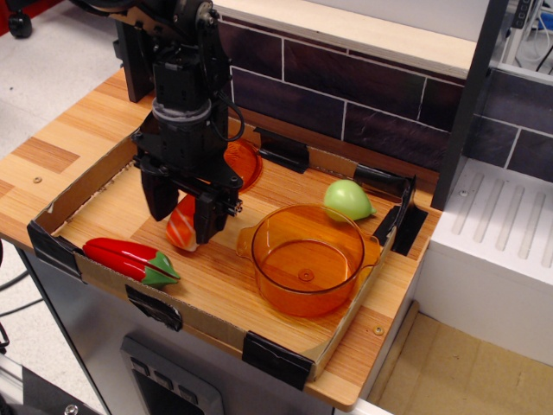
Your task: Take sushi out of pot
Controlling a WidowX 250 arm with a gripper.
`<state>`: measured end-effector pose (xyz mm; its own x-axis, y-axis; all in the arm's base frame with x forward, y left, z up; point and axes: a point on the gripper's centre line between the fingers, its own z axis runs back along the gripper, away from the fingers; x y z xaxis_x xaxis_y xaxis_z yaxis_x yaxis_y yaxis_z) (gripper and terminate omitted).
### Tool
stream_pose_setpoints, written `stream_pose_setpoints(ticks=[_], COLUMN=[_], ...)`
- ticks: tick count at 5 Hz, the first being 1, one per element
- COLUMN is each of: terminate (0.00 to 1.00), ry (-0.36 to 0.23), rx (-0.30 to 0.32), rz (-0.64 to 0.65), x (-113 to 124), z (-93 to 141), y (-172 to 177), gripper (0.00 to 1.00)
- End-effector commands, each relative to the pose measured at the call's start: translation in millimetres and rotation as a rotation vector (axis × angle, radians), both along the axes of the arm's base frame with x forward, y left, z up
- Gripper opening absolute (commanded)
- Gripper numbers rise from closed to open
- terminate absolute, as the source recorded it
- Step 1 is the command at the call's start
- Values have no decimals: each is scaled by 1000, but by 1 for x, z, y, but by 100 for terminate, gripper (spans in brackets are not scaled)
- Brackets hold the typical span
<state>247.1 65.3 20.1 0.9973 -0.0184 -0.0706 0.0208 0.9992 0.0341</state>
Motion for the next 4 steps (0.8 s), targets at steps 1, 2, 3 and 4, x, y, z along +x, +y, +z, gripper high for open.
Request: stream_pose_setpoints(ticks=[1, 2, 3, 4], terminate=[0, 0, 0, 100], ry=[-117, -194, -194, -194], rx=[-58, -112, -112, -112], rz=[105, 150, 150, 150], x=[10, 6, 6, 6], z=[75, 112, 112, 112], y=[22, 24, 24, 24], gripper=[100, 100, 100, 100])
